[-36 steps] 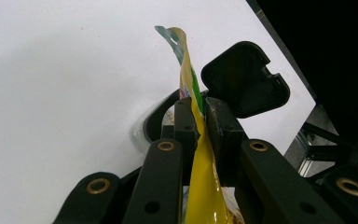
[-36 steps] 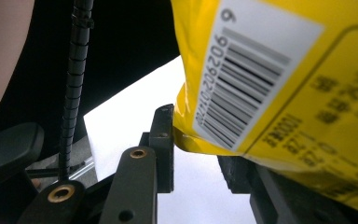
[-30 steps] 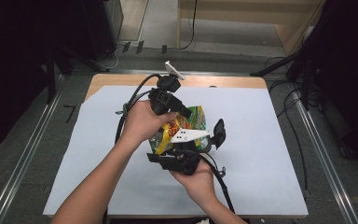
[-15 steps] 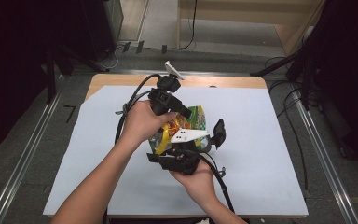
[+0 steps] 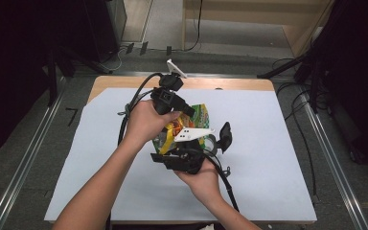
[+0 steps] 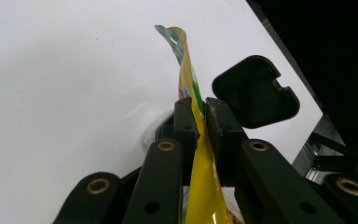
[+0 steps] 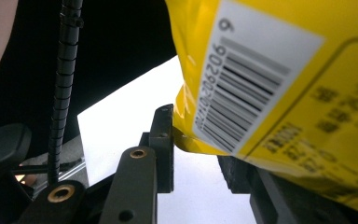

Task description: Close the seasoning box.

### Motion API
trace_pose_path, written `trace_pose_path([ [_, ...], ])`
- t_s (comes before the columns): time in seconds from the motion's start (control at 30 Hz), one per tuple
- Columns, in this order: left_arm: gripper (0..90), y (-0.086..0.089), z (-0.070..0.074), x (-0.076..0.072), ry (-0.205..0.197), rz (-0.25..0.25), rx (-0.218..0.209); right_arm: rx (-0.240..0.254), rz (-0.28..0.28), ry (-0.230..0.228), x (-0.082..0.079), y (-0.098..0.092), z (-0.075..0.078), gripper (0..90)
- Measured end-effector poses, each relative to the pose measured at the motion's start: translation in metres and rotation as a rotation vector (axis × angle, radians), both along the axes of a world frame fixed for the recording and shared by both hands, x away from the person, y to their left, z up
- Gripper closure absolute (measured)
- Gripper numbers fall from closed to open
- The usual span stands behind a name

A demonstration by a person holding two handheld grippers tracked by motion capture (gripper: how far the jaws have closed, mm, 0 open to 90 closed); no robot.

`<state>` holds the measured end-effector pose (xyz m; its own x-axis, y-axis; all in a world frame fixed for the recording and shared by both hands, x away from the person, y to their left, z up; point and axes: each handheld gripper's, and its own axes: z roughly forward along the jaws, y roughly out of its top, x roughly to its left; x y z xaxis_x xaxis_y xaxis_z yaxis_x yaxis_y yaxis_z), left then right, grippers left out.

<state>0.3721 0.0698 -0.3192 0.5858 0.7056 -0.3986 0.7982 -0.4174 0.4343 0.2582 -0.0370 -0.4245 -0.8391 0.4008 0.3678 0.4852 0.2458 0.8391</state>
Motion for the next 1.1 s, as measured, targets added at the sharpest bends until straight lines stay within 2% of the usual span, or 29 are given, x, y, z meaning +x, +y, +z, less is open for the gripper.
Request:
trace_pose_path([
  [0.57,83.3,0.007,-0.0025,0.0072,0.017,0.029,-0.012,-0.007,0.009,0.0,0.0054,0.002,0.0016,70.1],
  [1.1,83.3,0.0058,-0.0026,0.0087,0.016,0.028,-0.012,-0.011,0.013,-0.009,0.0068,-0.0002,0.002,70.0],
])
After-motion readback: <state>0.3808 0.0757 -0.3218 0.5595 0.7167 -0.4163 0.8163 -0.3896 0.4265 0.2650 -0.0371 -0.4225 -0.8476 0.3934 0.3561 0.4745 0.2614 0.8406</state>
